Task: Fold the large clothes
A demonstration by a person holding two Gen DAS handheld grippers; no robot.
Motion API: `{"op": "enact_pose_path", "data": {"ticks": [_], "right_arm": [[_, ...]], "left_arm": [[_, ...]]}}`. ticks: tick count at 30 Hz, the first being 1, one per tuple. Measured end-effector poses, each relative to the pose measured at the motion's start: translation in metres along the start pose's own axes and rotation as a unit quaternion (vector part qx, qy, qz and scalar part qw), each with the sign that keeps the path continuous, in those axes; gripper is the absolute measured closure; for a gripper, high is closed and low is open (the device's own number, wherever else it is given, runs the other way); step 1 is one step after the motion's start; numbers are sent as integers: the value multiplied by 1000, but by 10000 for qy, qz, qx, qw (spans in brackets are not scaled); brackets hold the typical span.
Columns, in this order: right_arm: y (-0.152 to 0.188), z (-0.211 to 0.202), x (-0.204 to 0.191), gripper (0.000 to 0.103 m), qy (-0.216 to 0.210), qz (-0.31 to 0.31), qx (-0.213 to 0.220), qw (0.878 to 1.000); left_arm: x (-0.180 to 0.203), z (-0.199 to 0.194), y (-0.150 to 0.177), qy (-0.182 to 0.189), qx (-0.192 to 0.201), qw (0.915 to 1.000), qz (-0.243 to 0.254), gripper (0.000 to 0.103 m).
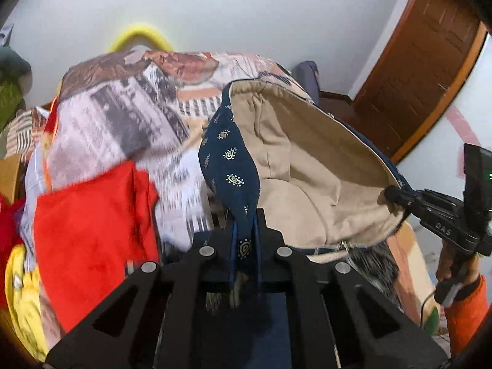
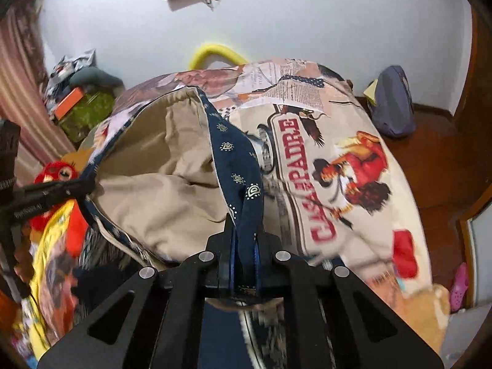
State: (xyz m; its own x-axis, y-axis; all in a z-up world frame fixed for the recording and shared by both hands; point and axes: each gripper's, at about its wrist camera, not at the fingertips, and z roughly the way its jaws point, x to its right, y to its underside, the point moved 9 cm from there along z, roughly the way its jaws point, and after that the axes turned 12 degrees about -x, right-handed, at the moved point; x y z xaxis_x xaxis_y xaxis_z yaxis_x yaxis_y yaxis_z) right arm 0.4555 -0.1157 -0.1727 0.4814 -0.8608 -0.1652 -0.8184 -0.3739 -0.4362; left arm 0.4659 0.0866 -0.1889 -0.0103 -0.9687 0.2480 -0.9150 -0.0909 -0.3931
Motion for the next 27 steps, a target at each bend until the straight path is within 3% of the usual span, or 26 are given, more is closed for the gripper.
{"op": "enact_pose_path", "data": {"ticks": [7, 12, 15, 18, 20, 24, 27], "right_arm": [[79, 2, -10, 95, 45, -83, -374, 9993], [127, 20, -11, 94, 389, -39, -658, 9971], [144, 31, -9, 94, 598, -41, -876, 9943], [146, 26, -5, 75, 774, 68, -840, 9934], [142, 18, -1, 53, 961, 185, -845, 9916], [132, -4, -5, 44, 892, 213, -595, 9940], [120, -19, -15, 44, 807, 78, -412, 9959]], "left_arm": [[7, 6, 88, -300, -416, 9983, 263, 95], [-3, 32, 128, -287, -758, 9967, 17, 95], [-5, 44, 143, -529, -852, 9949, 128, 94], [0, 46, 154, -597, -1024, 9925, 298, 92], [5, 39, 157, -702, -1044, 9909, 471, 85], [12, 12, 150, -880, -709, 9911, 703, 59], [14, -4, 136, -768, -508, 9937, 644, 58]]}}
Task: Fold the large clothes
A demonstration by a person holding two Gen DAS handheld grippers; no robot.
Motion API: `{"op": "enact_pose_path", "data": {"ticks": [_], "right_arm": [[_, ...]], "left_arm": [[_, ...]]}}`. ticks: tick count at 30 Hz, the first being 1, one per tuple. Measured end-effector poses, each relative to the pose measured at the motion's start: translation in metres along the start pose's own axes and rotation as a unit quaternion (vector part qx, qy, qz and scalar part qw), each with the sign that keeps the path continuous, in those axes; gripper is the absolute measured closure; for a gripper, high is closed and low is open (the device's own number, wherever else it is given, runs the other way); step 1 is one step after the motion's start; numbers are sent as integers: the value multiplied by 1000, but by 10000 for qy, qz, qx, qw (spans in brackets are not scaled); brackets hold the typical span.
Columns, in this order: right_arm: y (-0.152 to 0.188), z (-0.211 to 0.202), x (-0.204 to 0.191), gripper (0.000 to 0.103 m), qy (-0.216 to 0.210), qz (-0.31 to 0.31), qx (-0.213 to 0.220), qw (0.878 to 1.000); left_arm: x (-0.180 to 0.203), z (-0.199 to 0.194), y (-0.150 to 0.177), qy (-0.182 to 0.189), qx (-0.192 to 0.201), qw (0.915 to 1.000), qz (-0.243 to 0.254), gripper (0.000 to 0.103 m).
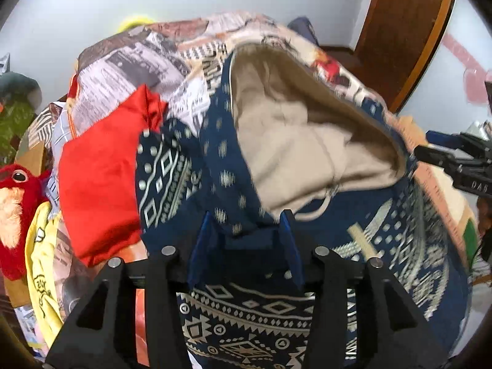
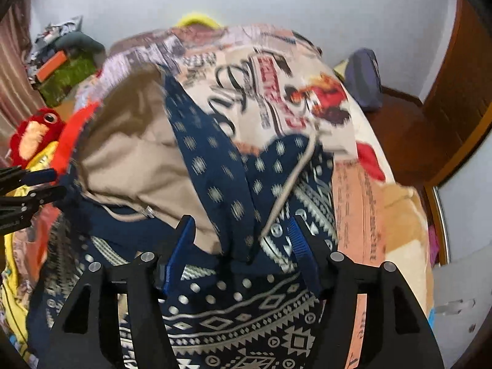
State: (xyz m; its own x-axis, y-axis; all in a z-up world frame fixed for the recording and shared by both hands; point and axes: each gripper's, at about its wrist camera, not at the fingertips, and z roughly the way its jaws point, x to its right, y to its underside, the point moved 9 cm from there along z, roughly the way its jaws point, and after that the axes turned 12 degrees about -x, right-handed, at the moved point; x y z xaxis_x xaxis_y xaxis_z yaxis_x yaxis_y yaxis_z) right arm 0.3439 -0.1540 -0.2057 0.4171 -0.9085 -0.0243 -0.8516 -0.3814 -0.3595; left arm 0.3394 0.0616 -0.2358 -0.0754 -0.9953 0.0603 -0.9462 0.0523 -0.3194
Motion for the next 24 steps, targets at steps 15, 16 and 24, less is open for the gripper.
{"op": "enact_pose_path", "data": {"ticks": [15, 16, 24], "right_arm": [[-76, 24, -61, 37, -214, -718, 394, 9964], [-79, 28, -63, 37, -213, -735, 390, 9963], [-105, 71, -64, 38, -652, -587, 151, 9960]], "left_arm": [[-12, 10, -96, 179, 338, 9992, -93, 58], [-12, 14, -99, 178, 324, 9993, -79, 58], [-19, 62, -129, 38, 205, 9998, -78, 58]]}}
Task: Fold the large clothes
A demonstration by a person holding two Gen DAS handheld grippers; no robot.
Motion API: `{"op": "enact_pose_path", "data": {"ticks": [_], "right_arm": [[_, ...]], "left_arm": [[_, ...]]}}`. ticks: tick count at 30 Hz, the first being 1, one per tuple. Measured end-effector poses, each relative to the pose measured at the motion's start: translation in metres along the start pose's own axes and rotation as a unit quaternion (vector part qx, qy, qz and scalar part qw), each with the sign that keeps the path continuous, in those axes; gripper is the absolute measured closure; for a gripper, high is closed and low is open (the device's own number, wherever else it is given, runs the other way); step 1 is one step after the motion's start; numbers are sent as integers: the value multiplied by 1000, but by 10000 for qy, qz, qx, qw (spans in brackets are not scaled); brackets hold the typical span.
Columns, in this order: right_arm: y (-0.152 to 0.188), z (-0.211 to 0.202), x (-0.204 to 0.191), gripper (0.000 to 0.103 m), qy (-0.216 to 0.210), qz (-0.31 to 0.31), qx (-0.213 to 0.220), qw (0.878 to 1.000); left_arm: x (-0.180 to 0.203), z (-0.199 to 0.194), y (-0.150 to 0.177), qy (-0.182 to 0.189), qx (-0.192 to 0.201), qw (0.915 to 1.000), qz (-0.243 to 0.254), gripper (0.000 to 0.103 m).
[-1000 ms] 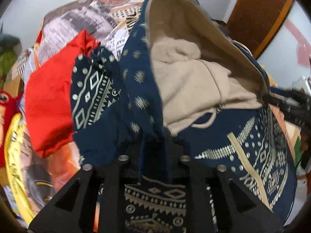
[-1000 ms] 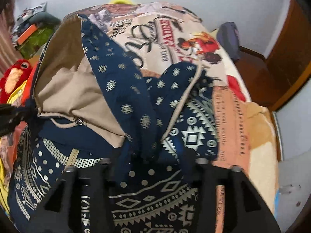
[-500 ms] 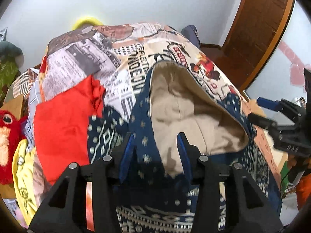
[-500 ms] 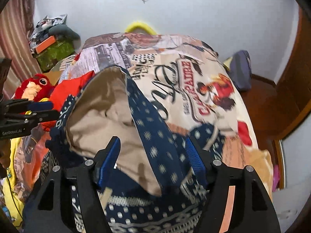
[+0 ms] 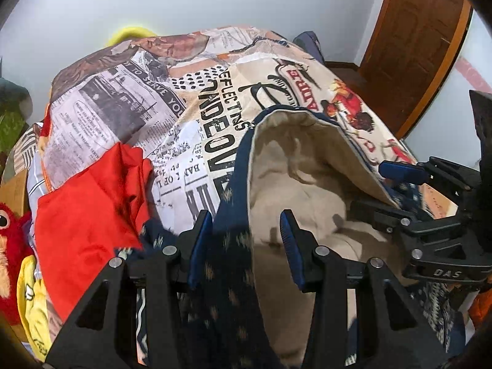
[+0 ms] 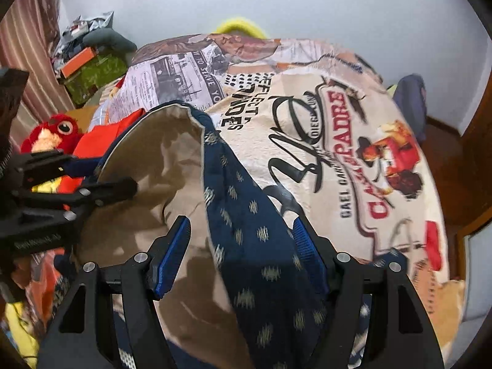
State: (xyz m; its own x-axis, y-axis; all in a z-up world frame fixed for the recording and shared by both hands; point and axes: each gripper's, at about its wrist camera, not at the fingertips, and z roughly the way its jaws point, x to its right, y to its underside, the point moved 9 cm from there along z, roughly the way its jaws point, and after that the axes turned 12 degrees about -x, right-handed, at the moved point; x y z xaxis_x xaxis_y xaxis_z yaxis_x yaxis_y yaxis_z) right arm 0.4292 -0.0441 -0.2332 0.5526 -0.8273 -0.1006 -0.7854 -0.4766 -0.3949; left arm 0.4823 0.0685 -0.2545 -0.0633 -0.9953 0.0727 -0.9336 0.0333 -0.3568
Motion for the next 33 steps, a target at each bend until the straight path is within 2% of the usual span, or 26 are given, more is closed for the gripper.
{"op": "enact_pose_path", "data": {"ticks": [1, 3, 5, 6, 7, 8, 9, 13, 16, 23, 28, 33], "right_arm": [[-3, 3, 1, 39, -70, 49, 25, 10000], [-6, 5, 3, 49, -147, 85, 68, 9998], [-8, 8, 4, 66, -228, 67, 62, 9997], [-8, 9, 4, 69, -308, 70, 35, 9995], [-7, 10, 3, 80, -366, 55, 20, 9993], [-7, 9, 1, 91, -414, 14, 24, 9991], [-7, 8, 0, 94, -398, -29, 35, 9992], [-4, -5, -1, 97, -329, -156, 184, 9992], [-1, -26, 0, 98, -291, -252, 306, 9988], [17, -89, 2, 98, -216, -328, 602, 9974], [50, -124, -12, 98, -251, -367, 705, 9965], [89, -133, -26, 98, -306, -398, 591, 9970]], "left_arm": [[-1, 5, -3, 9, -12, 10000, -20, 58], [-2, 12, -7, 11, -17, 10000, -58, 58], [-2, 17, -11, 38, -9, 10000, -38, 59], [-2, 18, -13, 32, 13, 10000, -26, 65], [-2, 20, -14, -1, 20, 10000, -5, 77], [-1, 20, -14, -8, 20, 10000, 1, 83], [-1, 19, -14, 12, 38, 10000, 5, 88], [7, 3, -9, 247, 172, 9995, 33, 97], [17, -17, -1, 422, 235, 9987, 134, 98], [44, -73, 31, 322, 415, 9971, 552, 99], [68, -106, 68, 424, 476, 9953, 734, 99], [86, -116, 109, 449, 345, 9943, 901, 99]]}}
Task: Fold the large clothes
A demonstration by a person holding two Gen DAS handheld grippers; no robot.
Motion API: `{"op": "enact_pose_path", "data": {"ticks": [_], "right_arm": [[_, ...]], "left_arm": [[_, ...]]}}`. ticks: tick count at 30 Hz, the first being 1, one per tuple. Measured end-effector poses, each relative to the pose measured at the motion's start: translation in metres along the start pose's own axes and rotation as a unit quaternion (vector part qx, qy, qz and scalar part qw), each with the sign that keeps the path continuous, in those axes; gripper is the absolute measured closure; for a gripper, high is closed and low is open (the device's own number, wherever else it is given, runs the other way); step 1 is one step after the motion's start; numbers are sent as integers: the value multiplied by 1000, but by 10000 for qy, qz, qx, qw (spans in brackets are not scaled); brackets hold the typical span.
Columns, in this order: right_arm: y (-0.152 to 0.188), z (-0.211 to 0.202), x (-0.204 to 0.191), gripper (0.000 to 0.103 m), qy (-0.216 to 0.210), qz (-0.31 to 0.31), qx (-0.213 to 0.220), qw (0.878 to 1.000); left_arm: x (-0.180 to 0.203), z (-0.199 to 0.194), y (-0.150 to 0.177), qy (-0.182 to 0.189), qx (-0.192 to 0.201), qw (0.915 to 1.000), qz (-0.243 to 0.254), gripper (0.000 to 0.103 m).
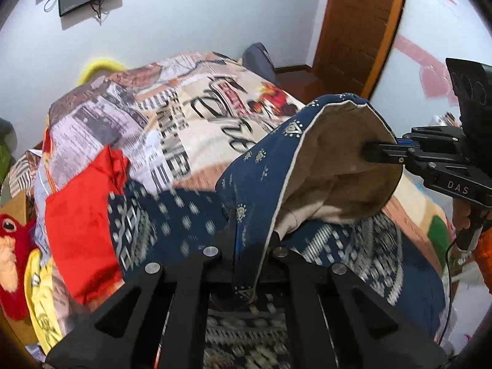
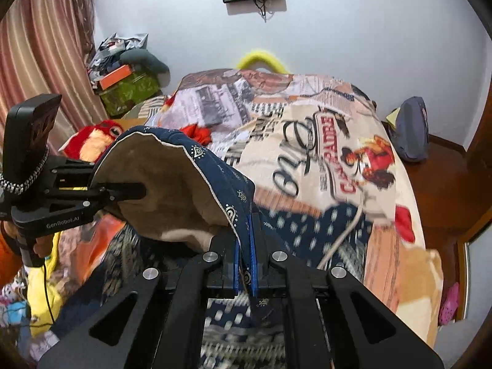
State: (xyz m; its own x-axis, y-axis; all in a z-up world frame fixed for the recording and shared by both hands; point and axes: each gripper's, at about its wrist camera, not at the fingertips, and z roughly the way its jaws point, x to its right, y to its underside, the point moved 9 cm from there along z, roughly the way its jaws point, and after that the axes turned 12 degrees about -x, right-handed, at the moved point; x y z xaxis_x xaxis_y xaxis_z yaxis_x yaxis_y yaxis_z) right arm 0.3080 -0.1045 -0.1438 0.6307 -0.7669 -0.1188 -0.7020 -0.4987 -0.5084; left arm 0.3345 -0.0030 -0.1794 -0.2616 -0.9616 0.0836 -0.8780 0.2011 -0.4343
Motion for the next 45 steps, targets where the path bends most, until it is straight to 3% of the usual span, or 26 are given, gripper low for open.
{"op": "enact_pose_path", "data": {"ticks": [5, 7, 10, 14, 16, 17, 20, 27, 32, 38, 45], "right_arm": [[42, 0, -11, 98, -41, 88, -225, 9997], [59, 3, -14, 98, -49, 112, -361, 9993], [83, 9, -17, 98, -105, 180, -588, 9981], [106, 16, -22, 93, -72, 100, -950, 9954], [112, 11, -24, 88, 37, -23, -943, 9955], [114, 8, -25, 82, 87, -73, -912, 9958], [113, -11, -23, 70, 292, -120, -645, 9974], [88, -47, -15, 64, 387, 103, -88, 9992], [64, -50, -17, 45, 550, 209, 202, 9981], [67, -4, -20, 42, 363, 395, -197, 9984], [113, 56, -6, 42, 317, 570, -1118, 9916]], "left_arm": [[12, 18, 46, 203, -502, 9985, -130, 96], [16, 30, 66, 276, -757, 9966, -190, 88], [18, 43, 87, 137, -976, 9950, -181, 78], [21, 44, 104, 44, -1065, 9941, -179, 74], [23, 37, 110, 8, -1021, 9947, -147, 60], [24, 31, 113, -31, -971, 9952, -124, 57], [25, 10, 116, -144, -771, 9969, -72, 56], [25, -35, 96, -48, -202, 9996, -216, 51], [16, -47, 65, -208, 182, 9988, -409, 42], [7, -1, 58, -191, -113, 9971, -728, 35], [0, 69, 93, -236, -786, 9930, -852, 35]]}}
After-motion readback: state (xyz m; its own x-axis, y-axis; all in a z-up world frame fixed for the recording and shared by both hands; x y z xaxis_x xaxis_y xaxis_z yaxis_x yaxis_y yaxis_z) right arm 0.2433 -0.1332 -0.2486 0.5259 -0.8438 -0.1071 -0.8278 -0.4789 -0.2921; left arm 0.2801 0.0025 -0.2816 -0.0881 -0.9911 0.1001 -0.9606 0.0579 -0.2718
